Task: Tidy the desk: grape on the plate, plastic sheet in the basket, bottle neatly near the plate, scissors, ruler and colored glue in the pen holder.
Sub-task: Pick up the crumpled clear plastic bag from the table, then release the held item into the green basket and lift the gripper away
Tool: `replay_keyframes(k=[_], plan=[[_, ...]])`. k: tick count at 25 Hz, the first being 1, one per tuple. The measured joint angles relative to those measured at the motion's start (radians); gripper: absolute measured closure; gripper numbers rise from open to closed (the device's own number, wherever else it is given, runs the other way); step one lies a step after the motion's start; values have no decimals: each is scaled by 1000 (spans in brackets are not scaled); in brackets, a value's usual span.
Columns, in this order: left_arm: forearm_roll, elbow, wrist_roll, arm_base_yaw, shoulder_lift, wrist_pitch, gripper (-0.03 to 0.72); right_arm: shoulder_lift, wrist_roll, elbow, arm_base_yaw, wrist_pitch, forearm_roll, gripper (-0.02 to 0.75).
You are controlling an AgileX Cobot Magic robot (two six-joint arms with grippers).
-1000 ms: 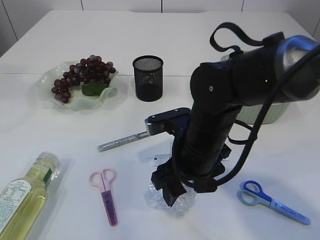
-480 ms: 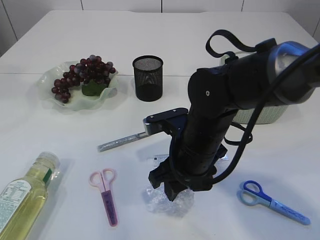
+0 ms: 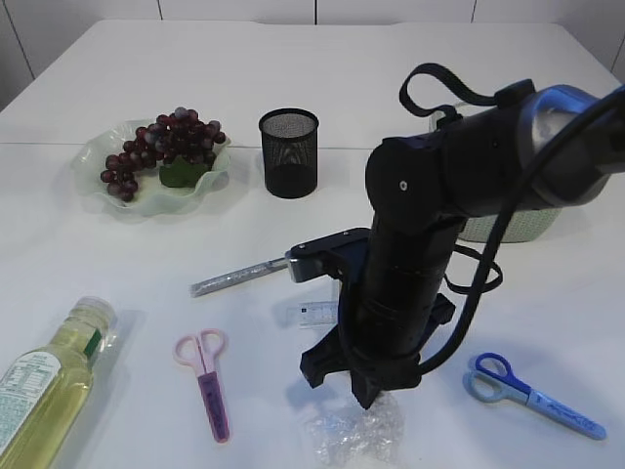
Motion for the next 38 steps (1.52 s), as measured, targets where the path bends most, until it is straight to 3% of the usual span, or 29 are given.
replay_keyframes(k=[9, 12, 19, 26, 31, 38], plan=[[0, 0, 0, 0, 0, 0, 176, -60, 45, -109, 1, 208, 43, 722], [0, 0, 0, 0, 0, 0, 177, -72, 56, -222, 1, 293, 46, 722], [0, 0, 0, 0, 0, 0, 195, -72, 109, -521, -26, 321, -26, 722], [-3, 0, 0, 0, 0, 0, 198, -72, 125, -699, -189, 337, -81, 722], [-3, 0, 0, 0, 0, 0, 198, -69, 125, -739, -316, 346, -185, 722], [-3, 0, 0, 0, 0, 0, 201, 23, 125, -800, -480, 348, -218, 722]])
